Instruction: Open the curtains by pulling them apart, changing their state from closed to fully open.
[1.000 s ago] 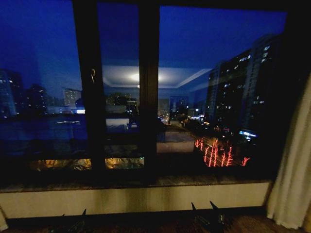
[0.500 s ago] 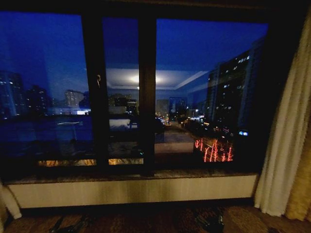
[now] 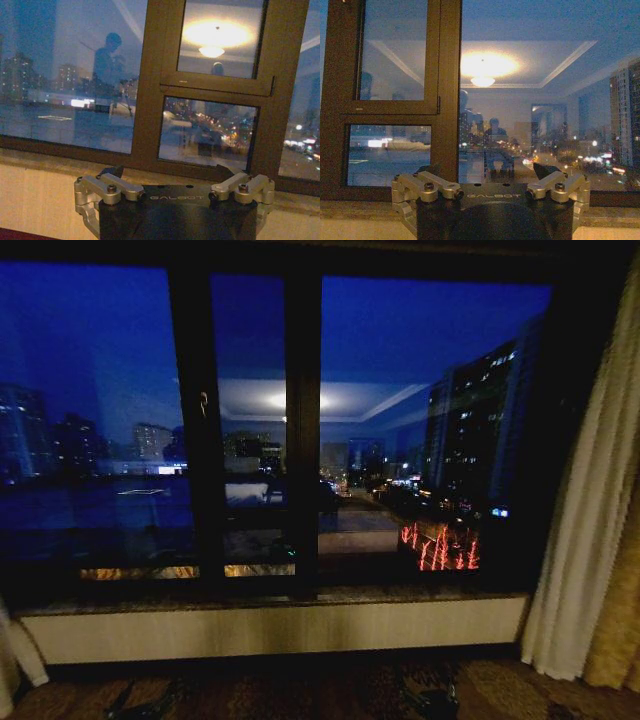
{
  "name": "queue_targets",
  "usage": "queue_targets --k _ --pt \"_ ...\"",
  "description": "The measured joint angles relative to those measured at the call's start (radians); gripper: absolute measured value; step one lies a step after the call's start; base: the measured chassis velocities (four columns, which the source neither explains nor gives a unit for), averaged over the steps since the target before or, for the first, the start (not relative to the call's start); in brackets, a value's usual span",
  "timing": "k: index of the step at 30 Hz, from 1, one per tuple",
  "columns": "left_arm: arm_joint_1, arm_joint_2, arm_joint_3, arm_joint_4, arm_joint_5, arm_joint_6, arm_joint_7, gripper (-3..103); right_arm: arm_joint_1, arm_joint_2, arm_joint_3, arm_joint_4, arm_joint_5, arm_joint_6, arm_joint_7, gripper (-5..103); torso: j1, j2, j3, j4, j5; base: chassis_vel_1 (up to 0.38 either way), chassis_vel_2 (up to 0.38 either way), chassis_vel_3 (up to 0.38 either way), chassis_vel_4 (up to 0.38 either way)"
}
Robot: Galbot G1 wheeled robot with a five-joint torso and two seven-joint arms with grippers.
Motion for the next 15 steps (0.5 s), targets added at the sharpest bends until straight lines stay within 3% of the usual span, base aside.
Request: queue_targets --k 15 --pt "0.002 -0.002 0.005 0.004 0.01 -0.01 0.003 100 -0.006 0.0 0.004 -0.007 0.0 0.016 -0.009 100 0.0 0.0 0.0 0.0 0.0002 0.0 0.0 0.0 0.0"
